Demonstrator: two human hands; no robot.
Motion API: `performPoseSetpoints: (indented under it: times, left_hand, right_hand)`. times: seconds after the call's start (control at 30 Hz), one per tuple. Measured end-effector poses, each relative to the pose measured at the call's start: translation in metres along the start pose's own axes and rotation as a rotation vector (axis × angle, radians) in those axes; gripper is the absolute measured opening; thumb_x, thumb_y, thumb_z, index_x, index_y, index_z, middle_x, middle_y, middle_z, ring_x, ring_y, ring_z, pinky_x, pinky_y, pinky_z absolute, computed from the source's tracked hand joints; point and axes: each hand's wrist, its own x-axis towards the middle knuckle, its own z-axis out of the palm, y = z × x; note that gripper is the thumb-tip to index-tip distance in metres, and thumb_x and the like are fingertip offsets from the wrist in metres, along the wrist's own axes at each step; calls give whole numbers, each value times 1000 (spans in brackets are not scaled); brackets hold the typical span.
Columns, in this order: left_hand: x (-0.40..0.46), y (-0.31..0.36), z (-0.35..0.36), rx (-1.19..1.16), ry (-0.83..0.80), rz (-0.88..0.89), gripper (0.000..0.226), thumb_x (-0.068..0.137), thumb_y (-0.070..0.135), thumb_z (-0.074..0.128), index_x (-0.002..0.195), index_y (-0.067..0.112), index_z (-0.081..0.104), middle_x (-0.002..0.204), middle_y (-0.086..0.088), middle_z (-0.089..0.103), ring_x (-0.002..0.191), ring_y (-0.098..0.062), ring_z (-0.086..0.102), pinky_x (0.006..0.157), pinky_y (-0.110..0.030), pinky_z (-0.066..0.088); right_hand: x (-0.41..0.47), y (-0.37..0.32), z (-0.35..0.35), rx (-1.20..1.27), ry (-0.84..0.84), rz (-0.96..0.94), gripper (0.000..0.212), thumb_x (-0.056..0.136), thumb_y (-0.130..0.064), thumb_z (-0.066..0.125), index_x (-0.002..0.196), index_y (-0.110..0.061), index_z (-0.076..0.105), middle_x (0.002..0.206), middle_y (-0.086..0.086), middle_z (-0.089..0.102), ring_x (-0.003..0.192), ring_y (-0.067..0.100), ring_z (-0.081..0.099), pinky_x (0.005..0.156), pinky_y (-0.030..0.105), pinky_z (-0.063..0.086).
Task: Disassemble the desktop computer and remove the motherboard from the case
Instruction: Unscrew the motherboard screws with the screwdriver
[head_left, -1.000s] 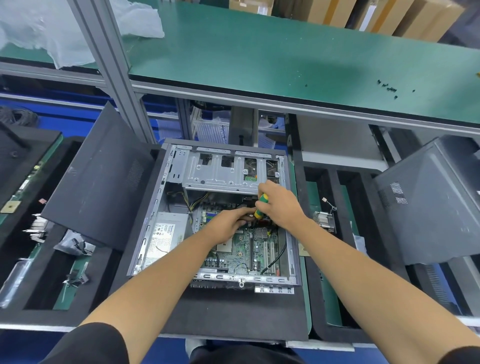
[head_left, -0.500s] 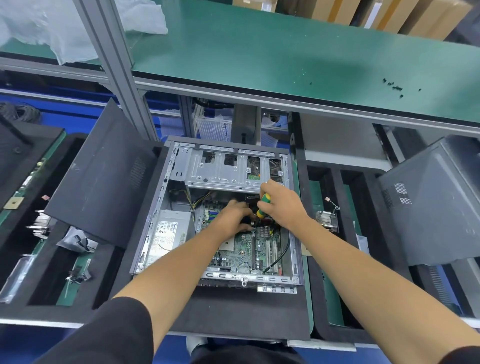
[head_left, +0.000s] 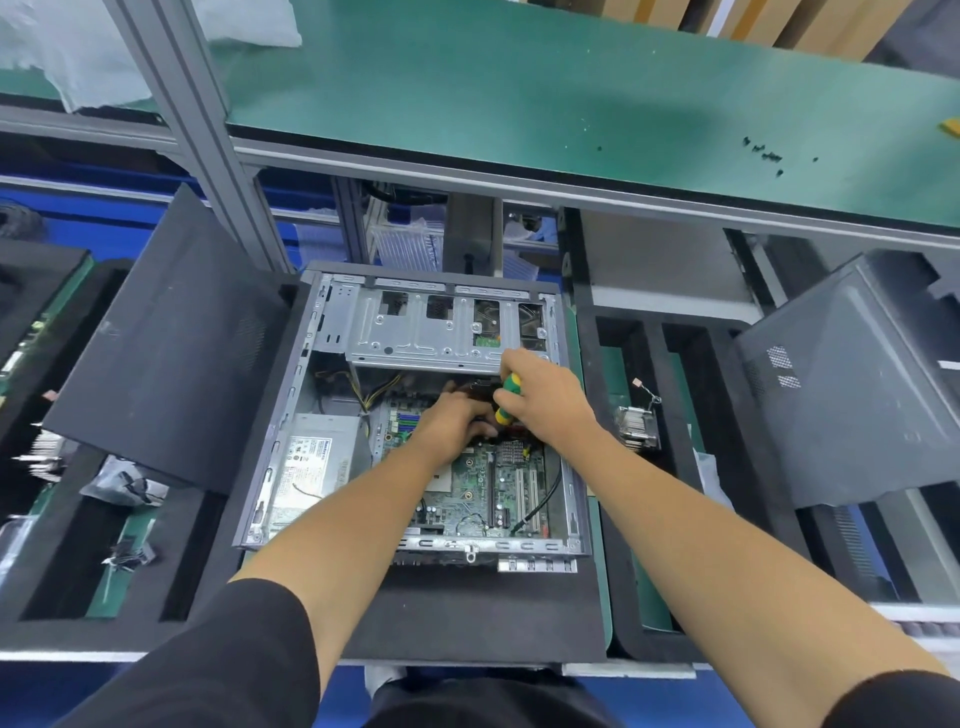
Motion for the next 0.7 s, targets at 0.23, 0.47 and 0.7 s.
performPoseSetpoints:
  times: [0.23,0.47,0.7]
  left_hand:
    - [3,-5,3,-78,2,-25,9,92,24,70,84,25,74,105,-2,74,135,-35,44,118,-47,24]
    - [5,-5,5,-54,-14,-57,15,92,31,69,79,38,65,122,-7,70,141,-33,36,117,-44,26]
    - [5,-3,4,-22,-20,-78,21,93,30,69,76,41,63,127,-9,67,141,-33,35,115,-45,30]
  right_hand:
    - [-1,-2,4,-54,29,8,23,92,-29,57,91,-24,35,83,-5,43,65,28,48,55,35,29]
    - [-1,-2,6,-73,48,12,24,94,-29,56,91,-23,33,81,-5,41,63,30,48,56,35,32]
    - [-1,-2,6,-97,48,3,24,95,-29,55,92,-24,31,83,-4,41,63,31,48,56,35,32]
